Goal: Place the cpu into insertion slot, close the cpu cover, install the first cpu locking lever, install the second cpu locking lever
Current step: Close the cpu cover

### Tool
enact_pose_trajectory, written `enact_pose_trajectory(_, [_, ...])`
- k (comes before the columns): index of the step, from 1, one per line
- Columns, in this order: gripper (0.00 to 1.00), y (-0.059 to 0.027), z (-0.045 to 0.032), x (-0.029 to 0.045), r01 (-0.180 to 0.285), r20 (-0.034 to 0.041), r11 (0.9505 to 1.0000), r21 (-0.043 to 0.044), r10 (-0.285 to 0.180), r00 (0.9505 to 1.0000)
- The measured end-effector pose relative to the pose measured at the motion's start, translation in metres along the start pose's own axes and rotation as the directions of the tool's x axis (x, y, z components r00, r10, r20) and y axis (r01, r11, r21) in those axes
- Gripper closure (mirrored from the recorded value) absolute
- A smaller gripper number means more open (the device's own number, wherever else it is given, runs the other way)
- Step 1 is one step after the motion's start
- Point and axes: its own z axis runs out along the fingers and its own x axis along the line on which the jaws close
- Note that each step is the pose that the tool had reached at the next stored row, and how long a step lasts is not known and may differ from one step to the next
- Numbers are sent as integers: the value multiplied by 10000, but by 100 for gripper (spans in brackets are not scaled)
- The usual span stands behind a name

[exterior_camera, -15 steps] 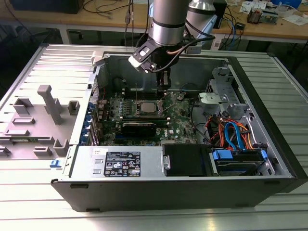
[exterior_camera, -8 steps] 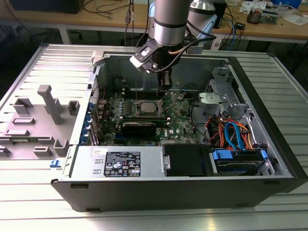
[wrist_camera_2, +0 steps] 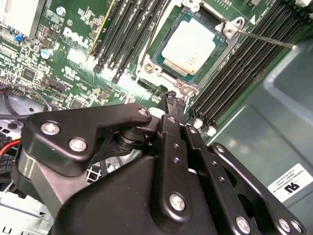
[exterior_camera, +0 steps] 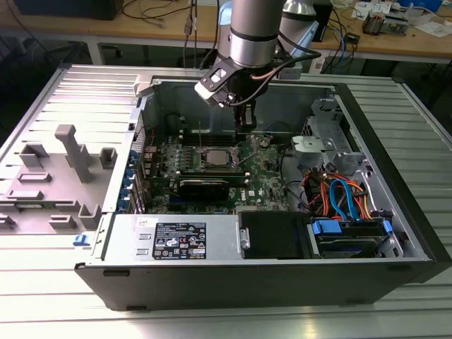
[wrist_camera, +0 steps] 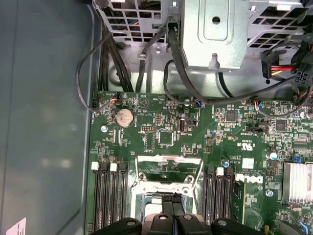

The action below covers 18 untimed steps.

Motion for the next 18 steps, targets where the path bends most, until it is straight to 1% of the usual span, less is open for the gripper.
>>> enact_pose_trajectory(5, [89,89,0,-5,0,0,10000,0,0,10000])
enact_pose_trajectory(10, [89,133,0,-7,1,0,10000,0,-1,10000])
enact_pose_trajectory(18, [89,170,0,-9,1,1,10000,0,-1,10000])
